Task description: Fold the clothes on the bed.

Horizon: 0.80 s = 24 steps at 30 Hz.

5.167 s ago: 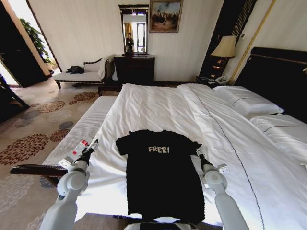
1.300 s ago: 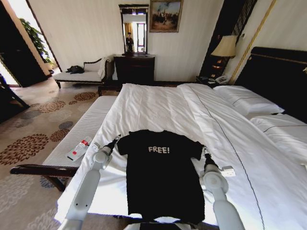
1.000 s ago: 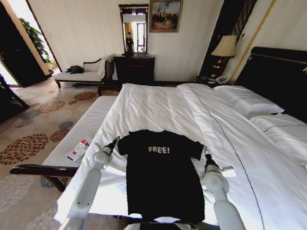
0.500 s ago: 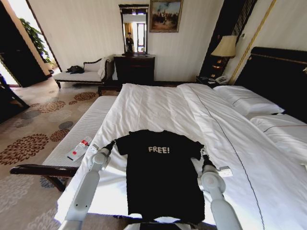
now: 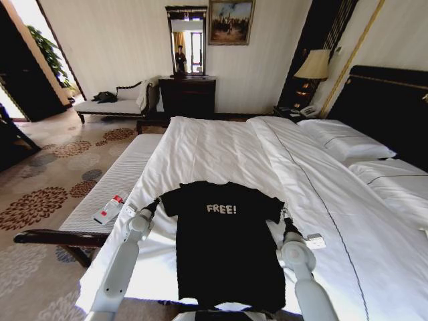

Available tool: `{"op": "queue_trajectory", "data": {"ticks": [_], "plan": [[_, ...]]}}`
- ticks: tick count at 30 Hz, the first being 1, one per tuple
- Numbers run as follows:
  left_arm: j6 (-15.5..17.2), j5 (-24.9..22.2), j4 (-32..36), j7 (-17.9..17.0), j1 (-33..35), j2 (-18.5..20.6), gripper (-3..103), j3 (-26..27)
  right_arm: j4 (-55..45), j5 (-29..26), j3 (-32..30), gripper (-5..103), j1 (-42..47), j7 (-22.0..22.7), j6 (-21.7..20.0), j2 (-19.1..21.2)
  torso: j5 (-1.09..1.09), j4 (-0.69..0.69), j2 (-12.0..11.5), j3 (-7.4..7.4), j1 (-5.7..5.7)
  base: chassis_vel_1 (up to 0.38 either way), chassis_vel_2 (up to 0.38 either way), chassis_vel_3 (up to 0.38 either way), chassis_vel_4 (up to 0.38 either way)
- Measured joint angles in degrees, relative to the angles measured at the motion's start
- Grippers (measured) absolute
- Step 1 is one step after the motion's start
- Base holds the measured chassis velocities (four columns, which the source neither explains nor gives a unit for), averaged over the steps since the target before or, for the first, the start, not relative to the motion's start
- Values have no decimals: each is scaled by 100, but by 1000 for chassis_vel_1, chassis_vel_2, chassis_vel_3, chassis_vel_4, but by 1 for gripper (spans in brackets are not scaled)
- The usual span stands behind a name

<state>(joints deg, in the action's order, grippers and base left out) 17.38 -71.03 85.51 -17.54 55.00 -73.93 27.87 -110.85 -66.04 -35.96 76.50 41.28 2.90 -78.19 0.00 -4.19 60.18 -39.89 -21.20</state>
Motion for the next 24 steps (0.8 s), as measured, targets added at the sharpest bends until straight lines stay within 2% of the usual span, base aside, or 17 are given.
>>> {"op": "queue_trajectory", "data": {"ticks": [3,5,6,8,11,13,15,17,22,24], "plan": [[-10,29,-81,0,-61,-29,39,-35,7,11,8,100,5,4,0,-2,1,0,0,0,0,0,0,0,0],[-28,73,-179,4,-128,-75,49,-73,7,18,11,100,14,11,0,-2,0,0,0,0,0,0,0,0,0],[-28,73,-179,4,-128,-75,49,-73,7,18,11,100,14,11,0,-2,0,0,0,0,0,0,0,0,0],[-62,113,-278,22,-190,-131,60,-94,7,22,11,100,30,20,0,0,0,0,0,0,0,0,0,0,0],[-82,122,-323,39,-222,-164,66,-106,7,22,11,100,40,25,0,2,0,0,0,0,0,0,0,0,0],[-105,129,-351,56,-251,-189,79,-125,20,22,8,100,52,34,0,3,0,-1,0,0,0,0,0,0,0],[-119,130,-363,73,-268,-194,71,-138,40,23,7,100,63,39,0,-1,0,0,0,0,0,0,0,0,0],[-129,131,-373,82,-279,-194,71,-143,49,27,8,100,65,43,0,-5,0,0,0,0,0,0,0,0,0],[-174,147,-450,115,-340,-207,45,-151,78,68,34,100,74,64,-1,-37,0,0,0,0,0,0,0,0,0],[-175,148,-456,121,-344,-212,45,-151,79,74,37,100,77,66,0,-38,0,0,0,0,0,0,0,0,0]]}}
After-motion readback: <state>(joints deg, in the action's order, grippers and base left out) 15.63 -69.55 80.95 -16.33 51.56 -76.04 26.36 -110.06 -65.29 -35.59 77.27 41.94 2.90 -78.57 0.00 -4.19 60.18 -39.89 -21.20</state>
